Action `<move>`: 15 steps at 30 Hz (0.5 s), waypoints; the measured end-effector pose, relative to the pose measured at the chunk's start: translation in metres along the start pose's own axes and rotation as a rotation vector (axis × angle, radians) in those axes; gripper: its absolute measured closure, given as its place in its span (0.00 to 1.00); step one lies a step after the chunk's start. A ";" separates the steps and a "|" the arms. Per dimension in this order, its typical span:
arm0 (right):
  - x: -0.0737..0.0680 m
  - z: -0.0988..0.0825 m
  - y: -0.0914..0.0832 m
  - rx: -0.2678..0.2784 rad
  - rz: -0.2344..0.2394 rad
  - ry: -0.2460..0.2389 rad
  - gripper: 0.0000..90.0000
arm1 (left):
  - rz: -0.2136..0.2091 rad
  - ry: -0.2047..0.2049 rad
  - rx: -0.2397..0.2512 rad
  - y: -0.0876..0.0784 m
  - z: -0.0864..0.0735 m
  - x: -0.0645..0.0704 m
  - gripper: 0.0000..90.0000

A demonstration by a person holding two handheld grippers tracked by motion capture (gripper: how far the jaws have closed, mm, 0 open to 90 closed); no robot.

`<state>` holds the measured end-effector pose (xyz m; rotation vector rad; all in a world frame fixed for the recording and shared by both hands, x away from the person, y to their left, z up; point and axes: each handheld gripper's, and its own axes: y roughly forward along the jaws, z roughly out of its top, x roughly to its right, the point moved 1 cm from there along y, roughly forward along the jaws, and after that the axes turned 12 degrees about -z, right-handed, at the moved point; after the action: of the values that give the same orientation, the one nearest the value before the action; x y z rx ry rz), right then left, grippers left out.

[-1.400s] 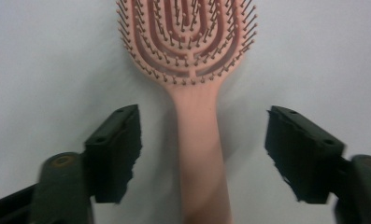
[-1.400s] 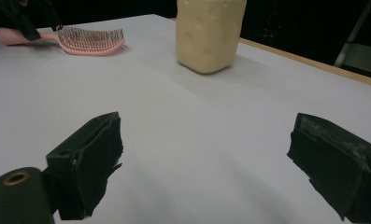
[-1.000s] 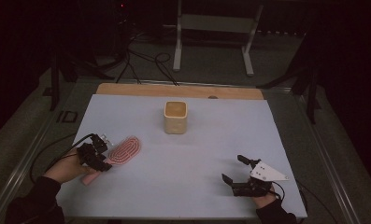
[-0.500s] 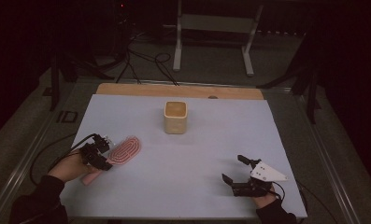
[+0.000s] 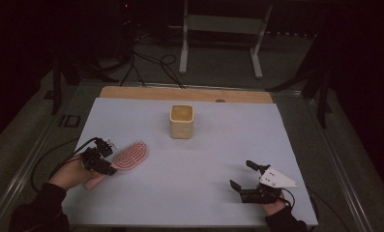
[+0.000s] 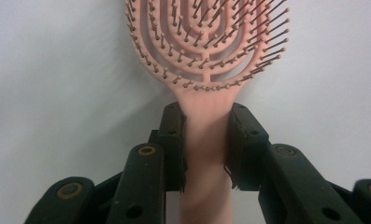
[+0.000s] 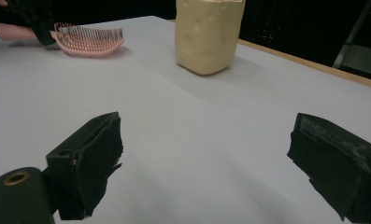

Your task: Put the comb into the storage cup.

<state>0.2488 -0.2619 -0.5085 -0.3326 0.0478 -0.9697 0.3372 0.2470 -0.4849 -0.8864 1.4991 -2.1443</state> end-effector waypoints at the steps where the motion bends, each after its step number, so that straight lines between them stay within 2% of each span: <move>1: 0.000 0.000 0.000 0.000 0.000 0.000 0.10 | 0.004 0.002 0.007 -0.001 0.000 0.001 0.78; 3: 0.000 0.000 0.000 0.001 -0.001 0.000 0.10 | 0.007 0.010 0.014 -0.003 0.001 0.004 0.78; 4: 0.000 0.000 0.000 0.001 0.000 0.002 0.10 | 0.016 0.002 0.021 -0.004 0.002 0.004 0.78; 5: 0.000 0.000 0.000 0.001 0.000 0.002 0.10 | 0.008 0.006 0.047 -0.006 0.002 0.006 0.78; 7: 0.000 0.000 0.000 0.001 0.000 0.002 0.10 | 0.000 0.007 0.048 -0.007 0.003 0.007 0.78; 12: 0.000 0.000 0.000 0.001 -0.001 0.002 0.10 | -0.013 0.037 0.074 -0.010 0.005 0.014 0.78; 15: 0.000 0.000 0.000 0.000 -0.001 0.002 0.10 | -0.024 0.051 0.106 -0.012 0.007 0.019 0.78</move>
<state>0.2490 -0.2621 -0.5086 -0.3313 0.0492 -0.9706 0.3285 0.2348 -0.4671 -0.8229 1.3901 -2.2567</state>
